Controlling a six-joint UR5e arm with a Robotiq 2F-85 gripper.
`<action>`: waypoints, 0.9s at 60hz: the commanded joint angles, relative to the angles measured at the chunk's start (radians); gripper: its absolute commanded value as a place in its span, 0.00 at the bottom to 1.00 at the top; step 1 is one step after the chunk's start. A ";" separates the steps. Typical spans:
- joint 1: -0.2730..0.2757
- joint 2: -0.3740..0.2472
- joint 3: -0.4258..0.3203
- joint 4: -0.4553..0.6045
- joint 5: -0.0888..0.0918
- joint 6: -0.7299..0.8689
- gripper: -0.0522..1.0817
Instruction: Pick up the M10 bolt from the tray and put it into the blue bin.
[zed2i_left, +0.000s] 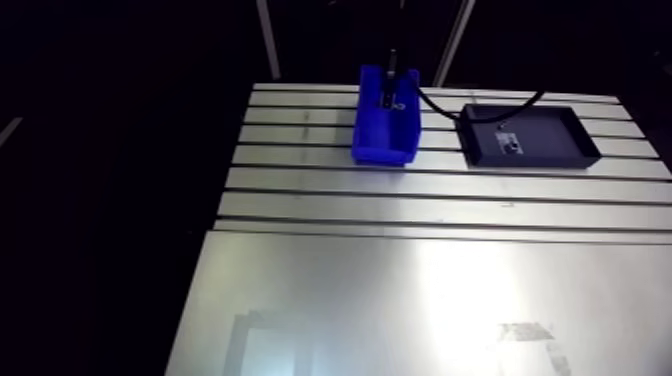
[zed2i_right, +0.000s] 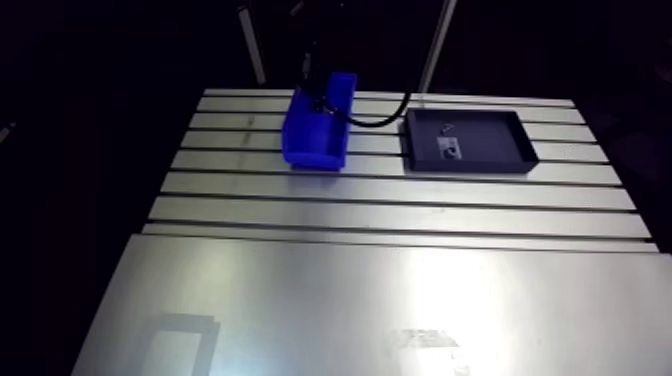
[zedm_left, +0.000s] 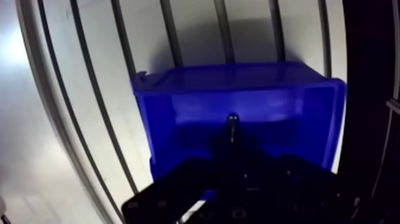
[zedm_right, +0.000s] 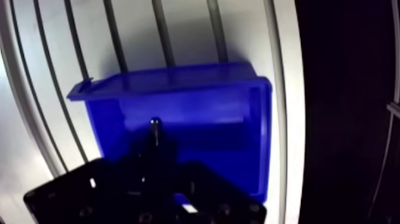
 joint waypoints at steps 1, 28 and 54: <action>-0.001 0.031 0.012 -0.017 0.000 0.003 0.99; 0.000 0.045 0.025 -0.030 -0.002 0.013 0.97; 0.031 -0.047 0.023 0.009 0.008 0.014 0.05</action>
